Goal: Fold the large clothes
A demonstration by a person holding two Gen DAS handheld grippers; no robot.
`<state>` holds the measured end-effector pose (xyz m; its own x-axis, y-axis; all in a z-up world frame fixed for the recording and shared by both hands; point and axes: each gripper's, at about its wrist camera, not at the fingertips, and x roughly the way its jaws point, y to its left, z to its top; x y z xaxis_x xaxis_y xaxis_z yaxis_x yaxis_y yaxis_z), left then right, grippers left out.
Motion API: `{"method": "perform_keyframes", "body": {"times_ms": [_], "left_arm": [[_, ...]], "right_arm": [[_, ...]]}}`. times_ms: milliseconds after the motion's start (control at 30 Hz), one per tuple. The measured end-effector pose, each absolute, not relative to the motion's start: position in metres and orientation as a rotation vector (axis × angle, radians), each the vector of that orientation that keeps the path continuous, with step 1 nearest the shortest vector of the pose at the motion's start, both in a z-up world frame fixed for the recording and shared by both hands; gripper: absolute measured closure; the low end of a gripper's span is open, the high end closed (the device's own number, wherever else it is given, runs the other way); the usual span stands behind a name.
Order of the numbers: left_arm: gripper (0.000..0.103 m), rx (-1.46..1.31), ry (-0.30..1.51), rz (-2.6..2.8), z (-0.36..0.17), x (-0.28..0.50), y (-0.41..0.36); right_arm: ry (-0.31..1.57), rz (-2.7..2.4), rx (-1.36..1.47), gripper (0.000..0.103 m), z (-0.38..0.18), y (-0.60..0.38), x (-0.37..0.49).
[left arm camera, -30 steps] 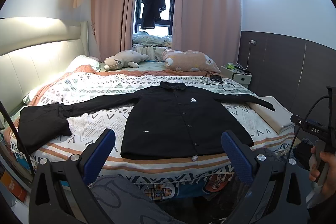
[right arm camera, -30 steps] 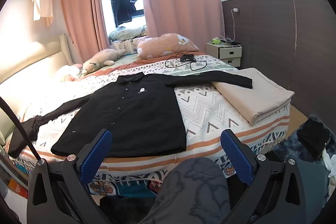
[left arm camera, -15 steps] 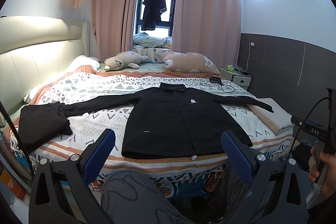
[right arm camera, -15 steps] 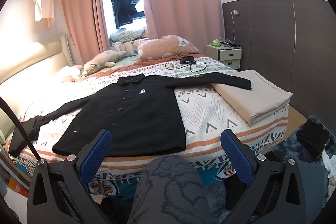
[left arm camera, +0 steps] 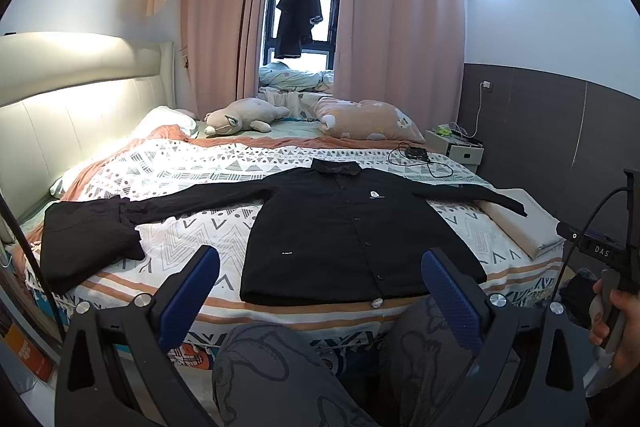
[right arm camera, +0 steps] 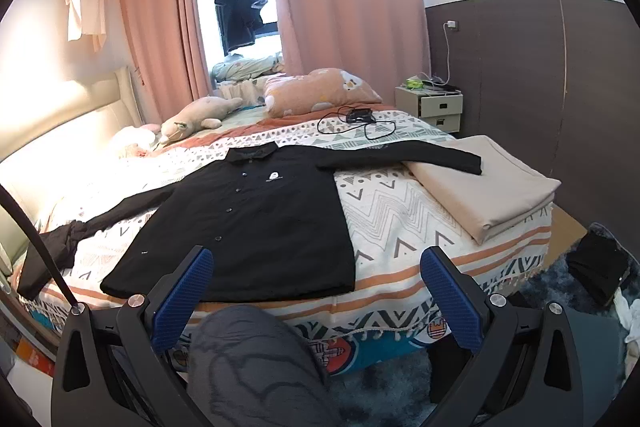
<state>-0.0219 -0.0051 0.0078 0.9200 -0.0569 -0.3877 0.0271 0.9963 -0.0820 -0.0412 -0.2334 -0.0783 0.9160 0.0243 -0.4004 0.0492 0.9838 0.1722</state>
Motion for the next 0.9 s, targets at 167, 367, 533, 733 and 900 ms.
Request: {"method": "perform_keyframes", "body": {"times_ms": [167, 367, 533, 733, 900], "left_arm": [[0.000, -0.076, 0.412, -0.038, 0.008, -0.013, 0.001], [0.000, -0.079, 0.420, -0.012, 0.008, 0.002, 0.013], [0.000, -0.096, 0.443, 0.025, 0.006, 0.018, 0.032], [0.000, -0.131, 0.461, 0.065, 0.003, 0.037, 0.054], [0.000, -0.153, 0.482, 0.098, 0.000, 0.055, 0.074]], "right_arm": [[0.419, -0.008, 0.182, 0.000, -0.078, -0.232, -0.031], [0.420, -0.004, 0.194, 0.000, -0.079, -0.229, -0.012], [0.425, 0.016, 0.189, 0.000, -0.074, -0.217, 0.015], [0.434, 0.060, 0.176, 0.000, -0.068, -0.200, 0.053], [0.438, 0.104, 0.144, 0.000, -0.063, -0.186, 0.083]]}}
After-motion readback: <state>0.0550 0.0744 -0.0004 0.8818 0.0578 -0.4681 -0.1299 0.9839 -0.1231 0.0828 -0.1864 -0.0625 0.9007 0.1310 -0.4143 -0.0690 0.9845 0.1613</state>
